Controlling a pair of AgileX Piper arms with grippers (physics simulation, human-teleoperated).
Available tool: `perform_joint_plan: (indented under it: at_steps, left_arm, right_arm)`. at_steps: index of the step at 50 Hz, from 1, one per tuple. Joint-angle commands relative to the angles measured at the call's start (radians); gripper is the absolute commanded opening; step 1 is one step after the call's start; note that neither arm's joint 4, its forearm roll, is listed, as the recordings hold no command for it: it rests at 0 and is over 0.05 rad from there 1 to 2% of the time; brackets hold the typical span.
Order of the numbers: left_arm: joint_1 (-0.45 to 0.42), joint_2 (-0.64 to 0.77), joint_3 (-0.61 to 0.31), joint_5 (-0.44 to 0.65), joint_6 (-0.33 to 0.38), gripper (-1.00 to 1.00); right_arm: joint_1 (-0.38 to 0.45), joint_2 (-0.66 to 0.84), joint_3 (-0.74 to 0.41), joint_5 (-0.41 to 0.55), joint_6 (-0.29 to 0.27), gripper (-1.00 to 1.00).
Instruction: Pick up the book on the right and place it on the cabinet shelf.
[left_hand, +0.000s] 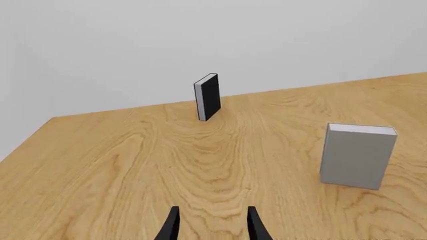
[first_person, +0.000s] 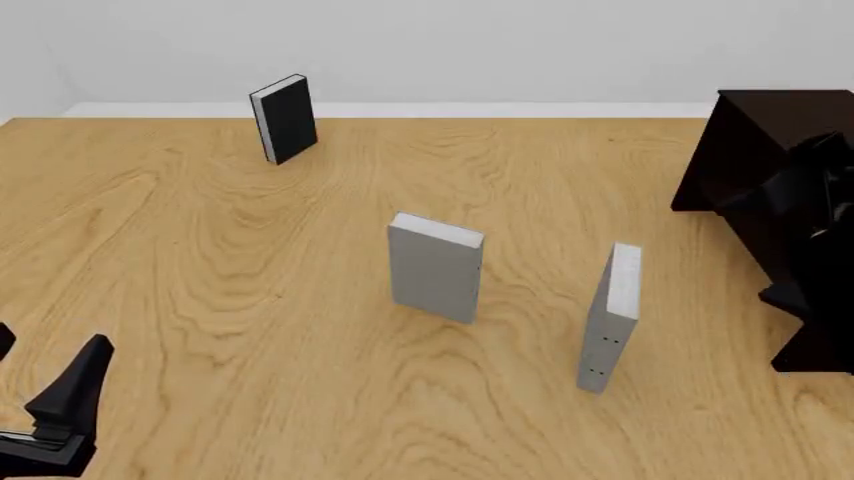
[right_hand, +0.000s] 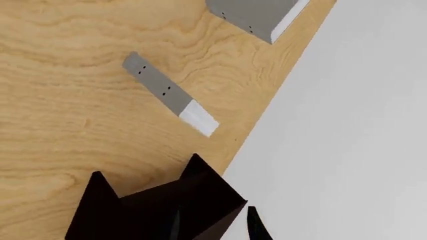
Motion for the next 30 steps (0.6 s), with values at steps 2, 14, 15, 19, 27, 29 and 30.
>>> perform_joint_plan:
  at_steps: [2,14,15,19,27,29,30]
  left_arm:
    - [-0.002,0.0,0.0,0.004,0.003,1.0]
    - [0.0,0.001,0.0,0.004,0.005,1.0]
    - [0.001,0.001,0.0,0.004,0.004,1.0]
    - [0.0,0.001,0.0,0.006,0.005,1.0]
    - [-0.001,0.0,0.0,0.013,0.027,1.0]
    - [-0.002,0.0,0.0,0.015,0.03,1.0]
    - [-0.003,0.0,0.0,0.016,0.03,1.0]
  right_arm:
    - [-0.018,0.0,0.043,0.012,-0.122,1.0]
    - [0.014,0.048,0.075,-0.021,-0.155,1.0]
    - [0.018,0.054,0.075,-0.026,-0.155,1.0]
    - [0.039,0.09,0.069,-0.053,-0.155,1.0]
    - [0.064,0.138,0.064,-0.081,-0.155,1.0]
    - [0.066,0.144,0.059,-0.082,-0.155,1.0]
    - [0.073,0.149,0.062,-0.09,-0.155,1.0]
